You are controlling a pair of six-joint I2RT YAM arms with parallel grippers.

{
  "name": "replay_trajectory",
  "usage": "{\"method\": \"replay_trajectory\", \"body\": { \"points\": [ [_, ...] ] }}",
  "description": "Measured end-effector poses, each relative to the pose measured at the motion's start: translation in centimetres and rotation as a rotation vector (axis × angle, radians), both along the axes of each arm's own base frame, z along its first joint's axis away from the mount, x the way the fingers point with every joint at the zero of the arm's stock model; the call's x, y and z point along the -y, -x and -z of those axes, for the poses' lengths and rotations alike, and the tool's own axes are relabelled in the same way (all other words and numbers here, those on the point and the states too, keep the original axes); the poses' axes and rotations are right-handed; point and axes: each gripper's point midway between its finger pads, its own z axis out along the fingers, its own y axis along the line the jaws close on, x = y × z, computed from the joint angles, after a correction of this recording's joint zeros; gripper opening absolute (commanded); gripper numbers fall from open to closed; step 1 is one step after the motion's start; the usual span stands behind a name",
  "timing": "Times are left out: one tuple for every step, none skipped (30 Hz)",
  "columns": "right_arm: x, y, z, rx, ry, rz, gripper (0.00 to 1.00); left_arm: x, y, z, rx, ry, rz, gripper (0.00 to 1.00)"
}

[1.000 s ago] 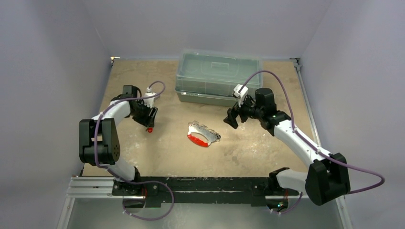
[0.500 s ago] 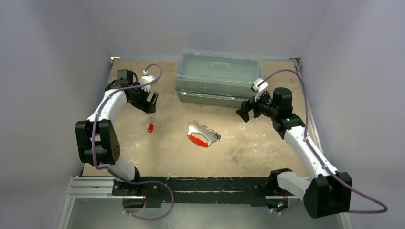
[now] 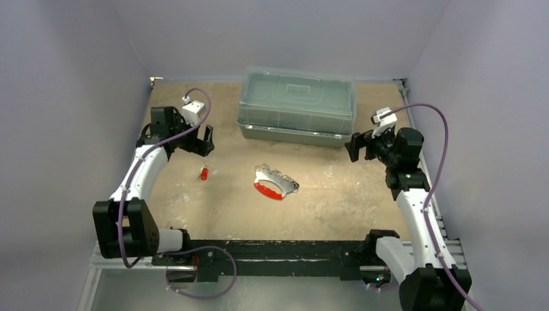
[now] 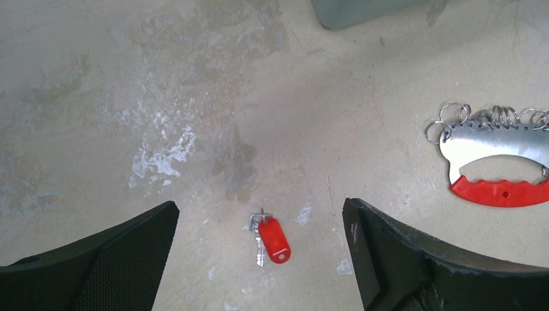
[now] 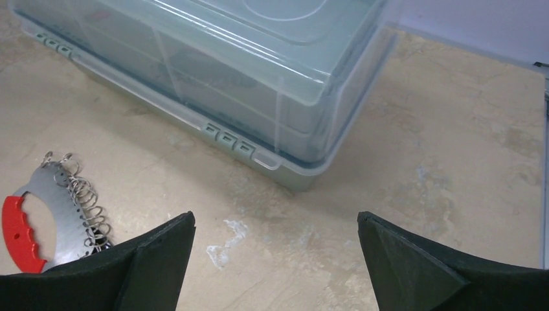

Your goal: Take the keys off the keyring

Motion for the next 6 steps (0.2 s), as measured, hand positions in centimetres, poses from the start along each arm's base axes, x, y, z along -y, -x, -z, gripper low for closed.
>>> {"method": "replay_trajectory", "body": {
  "points": [
    [0.3,0.0,-0.1,0.001,-0.002,0.009,0.99,0.0,0.3,0.3,0.002,0.005,-0.01,0.99],
    [0.4,0.0,-0.1,0.002,-0.004,0.016,0.99,0.0,0.6,0.6,0.001,0.009,-0.02,0.99],
    [0.5,0.0,0.0,0.0,-0.007,0.02,0.99,0.0,0.9,0.9,-0.001,0.011,-0.029,0.99],
    [0.6,0.0,0.1,-0.003,-0.009,0.021,0.99,-0.1,1.1,1.1,-0.007,0.014,-0.04,0.99],
    [0.5,0.1,0.2,-0.006,-0.011,0.019,0.99,-0.1,1.1,1.3,-0.009,0.014,-0.047,0.99],
    [0.5,0.1,0.3,-0.009,-0.012,0.017,0.99,-0.2,1.2,1.5,-0.011,0.012,-0.056,0.99]
  ]
}}
